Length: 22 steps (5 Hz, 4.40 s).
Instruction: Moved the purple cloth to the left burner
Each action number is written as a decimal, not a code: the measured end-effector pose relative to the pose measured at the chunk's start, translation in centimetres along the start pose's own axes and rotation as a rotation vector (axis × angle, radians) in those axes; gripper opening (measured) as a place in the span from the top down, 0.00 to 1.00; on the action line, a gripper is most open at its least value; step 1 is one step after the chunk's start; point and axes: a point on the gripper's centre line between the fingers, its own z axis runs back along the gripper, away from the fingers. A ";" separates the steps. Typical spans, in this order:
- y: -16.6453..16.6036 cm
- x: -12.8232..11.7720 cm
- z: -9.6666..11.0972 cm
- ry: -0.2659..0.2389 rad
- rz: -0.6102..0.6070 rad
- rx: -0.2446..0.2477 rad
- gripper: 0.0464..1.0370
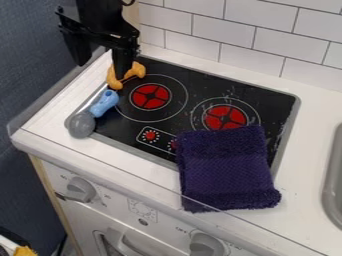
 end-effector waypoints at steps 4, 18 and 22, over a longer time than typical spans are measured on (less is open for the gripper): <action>-13.7 -2.9 -0.2 0.037 -0.369 -0.129 0.04; -5.1 6.9 -7.7 0.076 -0.206 -0.124 0.04; -5.4 6.5 -0.5 -0.050 -0.222 -0.138 0.04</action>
